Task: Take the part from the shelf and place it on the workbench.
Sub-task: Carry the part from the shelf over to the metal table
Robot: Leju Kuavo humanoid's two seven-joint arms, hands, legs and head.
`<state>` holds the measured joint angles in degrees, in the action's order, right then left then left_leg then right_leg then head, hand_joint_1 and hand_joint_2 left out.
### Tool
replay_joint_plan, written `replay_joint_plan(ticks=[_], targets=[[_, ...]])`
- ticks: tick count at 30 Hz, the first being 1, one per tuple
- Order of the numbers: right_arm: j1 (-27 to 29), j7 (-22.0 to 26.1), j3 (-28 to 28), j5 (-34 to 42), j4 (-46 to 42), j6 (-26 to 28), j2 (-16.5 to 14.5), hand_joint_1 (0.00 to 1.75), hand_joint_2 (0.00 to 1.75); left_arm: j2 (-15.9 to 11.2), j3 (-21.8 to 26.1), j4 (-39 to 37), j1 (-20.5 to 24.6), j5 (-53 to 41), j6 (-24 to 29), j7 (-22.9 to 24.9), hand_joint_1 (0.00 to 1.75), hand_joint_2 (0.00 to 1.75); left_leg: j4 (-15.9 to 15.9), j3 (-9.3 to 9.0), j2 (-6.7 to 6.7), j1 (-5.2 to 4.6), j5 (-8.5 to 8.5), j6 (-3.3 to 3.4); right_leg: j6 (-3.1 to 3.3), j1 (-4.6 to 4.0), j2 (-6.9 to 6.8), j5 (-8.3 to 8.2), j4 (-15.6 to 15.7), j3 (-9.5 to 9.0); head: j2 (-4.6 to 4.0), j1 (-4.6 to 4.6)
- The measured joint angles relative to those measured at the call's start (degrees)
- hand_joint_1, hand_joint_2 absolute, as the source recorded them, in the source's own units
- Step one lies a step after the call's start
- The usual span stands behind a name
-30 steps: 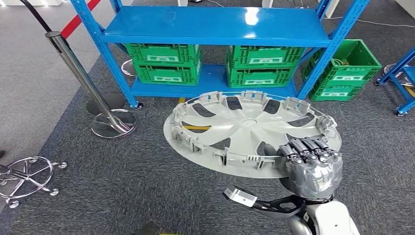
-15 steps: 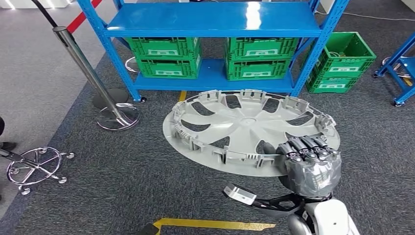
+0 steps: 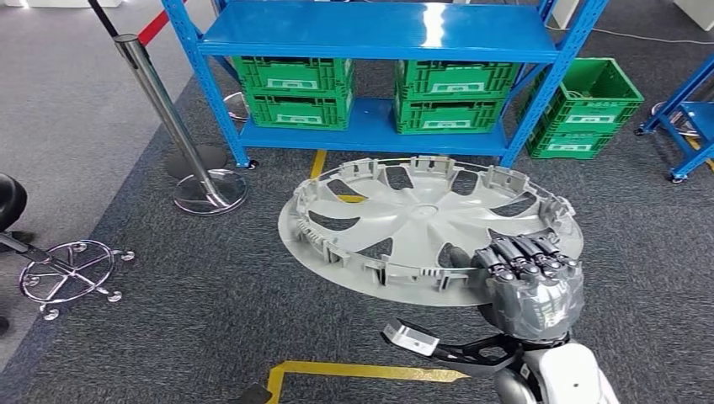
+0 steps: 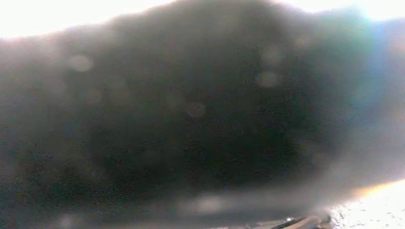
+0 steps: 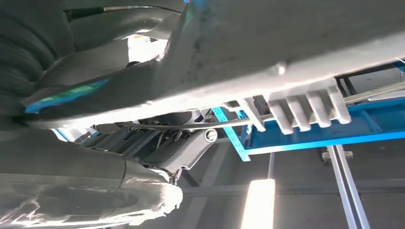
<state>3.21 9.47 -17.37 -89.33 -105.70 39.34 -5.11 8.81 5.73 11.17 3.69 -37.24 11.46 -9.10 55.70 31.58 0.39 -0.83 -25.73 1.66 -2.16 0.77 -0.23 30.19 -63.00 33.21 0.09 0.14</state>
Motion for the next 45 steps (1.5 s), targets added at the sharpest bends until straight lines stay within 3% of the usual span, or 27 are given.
replay_joint_plan(ticks=[2, 6, 8, 10, 11, 12, 13, 15, 17, 20, 22, 25, 26, 27, 28, 31, 33, 35, 37, 38, 40, 41, 42, 43, 45], targets=[[-0.13, 0.22, -0.01, 0.00, 0.01, 0.01, 0.00, 1.75, 1.75, 0.04, 0.03, 0.00, 0.03, 0.02, 0.01, 0.08, 0.00, 0.00, 0.70, 0.72, 0.00, -0.19, 0.23, -0.46, 0.58, -0.15, 0.03, -0.97, 5.29, -3.12, 0.00, -0.05], [-0.14, 0.39, 0.05, 0.00, 0.02, 0.02, 0.00, 1.75, 1.75, 0.04, 0.07, 0.00, -0.06, 0.02, 0.07, 0.14, 0.00, 0.00, 1.67, 1.64, -0.10, -0.12, 0.07, -1.69, 1.92, -0.04, -0.01, -1.57, 5.91, -2.80, 0.00, -0.08], [-0.17, 0.41, 0.08, 0.00, 0.02, 0.02, 0.00, 1.75, 1.75, -0.02, 0.07, 0.00, -0.06, 0.02, 0.14, 0.16, 0.00, 0.00, 5.85, 3.42, -0.23, 0.18, -3.12, -2.45, 2.55, 0.20, -0.13, -2.13, 6.07, -2.38, 0.00, -0.32], [-0.18, 0.61, 0.12, 0.00, 0.02, 0.02, 0.00, 1.75, 1.75, -0.03, 0.08, 0.00, -0.10, 0.03, 0.17, 0.16, 0.00, 0.00, 13.49, 6.48, -0.25, 0.61, -7.26, -3.13, 2.76, 0.18, -0.14, -2.56, 6.00, -1.74, 0.00, -0.51], [-0.17, 0.77, 0.14, 0.00, 0.04, 0.02, 0.00, 1.75, 1.75, -0.04, 0.08, 0.00, -0.15, 0.03, 0.17, 0.17, 0.00, 0.00, 16.36, 7.50, -0.25, 0.78, -8.28, -3.30, 2.74, 0.16, -0.14, -2.74, 5.95, -1.44, 0.00, -0.50], [-0.16, 0.98, 0.17, 0.00, 0.08, 0.02, 0.00, 1.75, 1.75, -0.04, 0.08, 0.00, -0.19, 0.03, 0.17, 0.18, 0.00, 0.00, 17.17, 7.54, -0.25, 0.89, -8.11, -3.37, 2.68, 0.16, -0.12, -2.90, 5.89, -1.18, 0.00, -0.51], [-0.15, 1.20, 0.20, 0.00, 0.12, 0.02, 0.00, 1.75, 1.75, -0.04, 0.08, 0.00, -0.22, 0.03, 0.17, 0.18, 0.00, 0.00, 15.74, 6.50, -0.25, 0.97, -6.93, -3.33, 2.59, 0.16, -0.10, -3.02, 5.84, -1.01, 0.00, -0.51], [-0.19, 1.64, 0.26, 0.00, 0.19, 0.02, 0.00, 1.75, 1.75, -0.07, 0.08, 0.00, -0.21, 0.02, 0.14, 0.18, 0.00, 0.00, 8.18, 2.15, -0.27, 1.01, -3.35, -2.95, 2.32, 0.15, -0.04, -3.23, 5.80, -0.87, 0.00, -0.50], [-0.35, 2.01, 0.34, 0.00, 0.20, 0.02, 0.00, 1.75, 1.75, -0.11, 0.08, 0.00, -0.10, 0.03, 0.04, 0.18, 0.00, 0.00, 2.15, -0.93, -0.30, 0.83, -1.74, -2.37, 1.88, -0.01, -0.02, -3.50, 5.67, -0.55, 0.00, -0.49], [-0.53, 3.17, 0.85, 0.00, 0.20, 0.02, 0.00, 1.75, 1.75, -0.17, 0.10, 0.00, -0.13, 0.02, -0.05, 0.25, 0.00, 0.00, 0.60, -1.09, -0.30, 0.67, -1.58, -1.40, 0.91, -0.06, -0.10, -3.96, 5.69, 0.06, 0.00, -0.44], [-0.57, 3.99, 1.37, 0.00, 0.20, 0.02, 0.00, 1.75, 1.75, -0.19, 0.13, 0.00, -0.18, 0.03, -0.05, 0.31, 0.00, 0.00, 0.10, -0.92, -0.22, 0.82, -0.96, -0.56, 0.41, -0.01, -0.04, -2.62, 4.18, 1.03, 0.00, -0.36], [-0.70, 4.37, 1.98, 0.00, 0.24, 0.02, 0.00, 1.75, 1.75, -0.15, 0.16, 0.00, -0.12, 0.04, -0.05, 0.31, 0.00, 0.00, -0.04, -0.31, -0.13, 0.70, -0.41, 0.22, 0.08, 0.00, 0.09, 3.12, -6.16, 5.56, 0.00, -0.09], [-0.68, 4.43, 2.14, 0.00, 0.28, 0.02, 0.00, 1.75, 1.75, -0.15, 0.18, 0.00, -0.16, 0.03, -0.05, 0.31, 0.00, 0.00, -0.01, -0.14, -0.12, 0.59, -0.31, 0.30, 0.01, 0.00, 0.08, 4.38, -9.52, 6.92, 0.00, -0.09], [-0.64, 4.49, 2.31, 0.00, 0.35, 0.02, 0.00, 1.75, 1.75, -0.15, 0.18, 0.00, -0.20, 0.03, -0.05, 0.31, 0.00, 0.00, 0.02, -0.03, -0.12, 0.48, -0.23, 0.32, -0.01, -0.01, 0.08, 4.57, -11.00, 7.37, 0.00, -0.09], [-0.61, 4.52, 2.45, 0.00, 0.41, 0.02, 0.00, 1.75, 1.75, -0.15, 0.19, 0.00, -0.23, 0.03, -0.06, 0.31, 0.00, 0.00, 0.05, 0.01, -0.13, 0.39, -0.18, 0.31, 0.04, -0.02, 0.08, 3.67, -10.21, 6.71, 0.00, -0.08], [-0.72, 4.55, 2.67, 0.00, 0.49, 0.02, -0.01, 1.75, 1.75, -0.14, 0.21, 0.00, -0.19, 0.03, -0.08, 0.31, 0.00, 0.00, 0.46, 0.13, -0.20, 0.12, -0.24, 0.07, 0.55, -0.08, 0.06, -1.22, 1.07, 0.47, 0.00, -0.06], [-0.92, 4.66, 2.69, 0.00, 0.51, 0.03, -0.02, 1.75, 1.75, -0.15, 0.21, 0.00, -0.12, 0.02, -0.15, 0.29, 0.00, 0.00, 0.97, 0.64, -0.22, -0.12, -0.20, -0.44, 0.89, -0.17, 0.10, -1.98, 5.13, -1.64, 0.00, -0.12], [-0.99, 4.80, 2.76, 0.00, 0.54, 0.04, -0.02, 1.75, 1.75, -0.17, 0.22, 0.00, -0.09, 0.10, -0.35, 0.22, 0.00, 0.00, 1.22, 1.03, -0.23, -0.18, -0.01, -0.97, 1.25, -0.15, 0.17, -1.98, 5.33, -1.58, 0.00, -0.18], [-0.98, 4.91, 2.91, 0.00, 0.55, 0.04, -0.03, 1.75, 1.75, -0.20, 0.41, 0.00, -0.08, 0.53, -0.68, 0.17, 0.00, 0.00, 2.33, 1.53, -0.29, -0.10, -1.07, -1.60, 1.80, 0.10, 0.11, -2.26, 5.52, -1.50, 0.00, -0.30], [-1.00, 4.94, 2.98, 0.00, 0.55, 0.04, -0.06, 1.75, 1.75, -0.22, 0.60, 0.00, -0.07, 0.84, -0.97, 0.16, 0.00, 0.00, 4.45, 2.44, -0.31, 0.02, -2.57, -1.99, 2.09, 0.25, 0.06, -2.41, 5.63, -1.47, 0.00, -0.40], [-1.03, 5.00, 3.08, 0.00, 0.56, 0.04, -0.13, 1.75, 1.75, -0.24, 0.98, 0.00, -0.09, 1.44, -1.71, 0.14, 0.00, 0.00, 11.78, 5.64, -0.34, 0.42, -6.52, -2.67, 2.41, 0.26, 0.00, -2.56, 5.62, -1.25, 0.00, -0.60], [-1.04, 5.01, 3.09, 0.00, 0.59, 0.04, -0.15, 1.75, 1.75, -0.25, 1.12, 0.00, -0.14, 1.67, -2.03, 0.14, 0.00, 0.00, 15.46, 7.27, -0.34, 0.59, -7.96, -2.87, 2.46, 0.25, -0.01, -2.59, 5.59, -1.15, 0.00, -0.58], [-1.04, 5.01, 3.09, 0.00, 0.66, 0.04, -0.15, 1.75, 1.75, -0.26, 1.23, 0.00, -0.19, 1.85, -2.22, 0.14, 0.00, 0.00, 17.57, 8.18, -0.34, 0.70, -8.33, -2.97, 2.47, 0.24, 0.00, -2.59, 5.56, -1.08, 0.00, -0.58], [-1.04, 4.98, 3.09, 0.00, 0.74, 0.04, -0.15, 1.75, 1.75, -0.26, 1.35, 0.00, -0.22, 2.01, -2.37, 0.14, 0.00, 0.00, 17.53, 8.07, -0.34, 0.77, -7.54, -2.96, 2.46, 0.23, 0.03, -2.58, 5.54, -1.07, 0.00, -0.60], [-1.05, 4.90, 3.09, 0.00, 0.86, 0.04, -0.16, 1.75, 1.75, -0.26, 1.51, 0.00, -0.21, 2.10, -2.37, 0.14, 0.00, 0.00, 11.54, 4.98, -0.34, 0.77, -3.69, -2.51, 2.39, 0.19, 0.11, -2.51, 5.53, -1.17, 0.00, -0.61]])
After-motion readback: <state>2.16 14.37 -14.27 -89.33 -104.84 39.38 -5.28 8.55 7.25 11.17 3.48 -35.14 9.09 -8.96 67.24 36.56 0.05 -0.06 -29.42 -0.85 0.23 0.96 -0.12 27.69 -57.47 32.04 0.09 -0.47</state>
